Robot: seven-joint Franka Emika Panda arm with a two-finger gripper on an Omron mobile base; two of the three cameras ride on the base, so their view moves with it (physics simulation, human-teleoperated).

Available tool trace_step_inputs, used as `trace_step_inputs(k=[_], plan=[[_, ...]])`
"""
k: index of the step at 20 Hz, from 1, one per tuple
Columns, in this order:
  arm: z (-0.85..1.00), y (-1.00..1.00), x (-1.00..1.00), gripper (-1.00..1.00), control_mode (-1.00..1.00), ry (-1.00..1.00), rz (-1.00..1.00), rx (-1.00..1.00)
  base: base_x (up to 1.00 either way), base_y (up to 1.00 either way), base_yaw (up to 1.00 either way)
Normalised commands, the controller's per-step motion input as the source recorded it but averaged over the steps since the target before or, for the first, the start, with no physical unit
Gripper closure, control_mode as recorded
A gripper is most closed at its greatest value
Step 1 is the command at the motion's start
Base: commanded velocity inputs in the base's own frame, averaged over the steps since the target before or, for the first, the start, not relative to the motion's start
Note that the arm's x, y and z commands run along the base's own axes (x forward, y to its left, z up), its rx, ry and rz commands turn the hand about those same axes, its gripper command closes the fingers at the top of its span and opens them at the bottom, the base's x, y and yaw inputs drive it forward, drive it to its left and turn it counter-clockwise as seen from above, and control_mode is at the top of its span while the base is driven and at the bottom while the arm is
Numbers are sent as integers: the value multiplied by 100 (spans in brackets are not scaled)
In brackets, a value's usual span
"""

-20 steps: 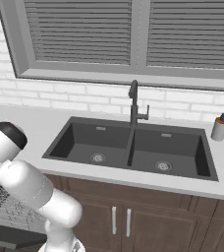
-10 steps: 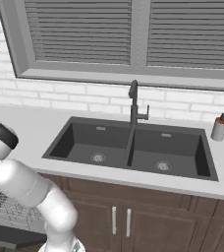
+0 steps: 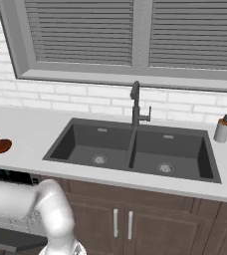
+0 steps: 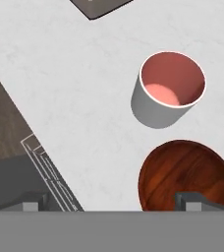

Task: Pick up the cup and bowl from the counter, place them in the dishwasher, and close the dishwasher door.

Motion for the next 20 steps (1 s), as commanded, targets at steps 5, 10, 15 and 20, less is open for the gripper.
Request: trace_step_inputs(k=[5,10,15,20], plan=[[-14,16,28,-100,-100,2,1,-2,0,0,0],[-2,15,26,-100,-100,0,1,-1,0,0,0],[0,24,23,-100,-100,0,2,-2,0,0,0],[-5,26,25,-100,-100,0,3,-3,0,0,0]])
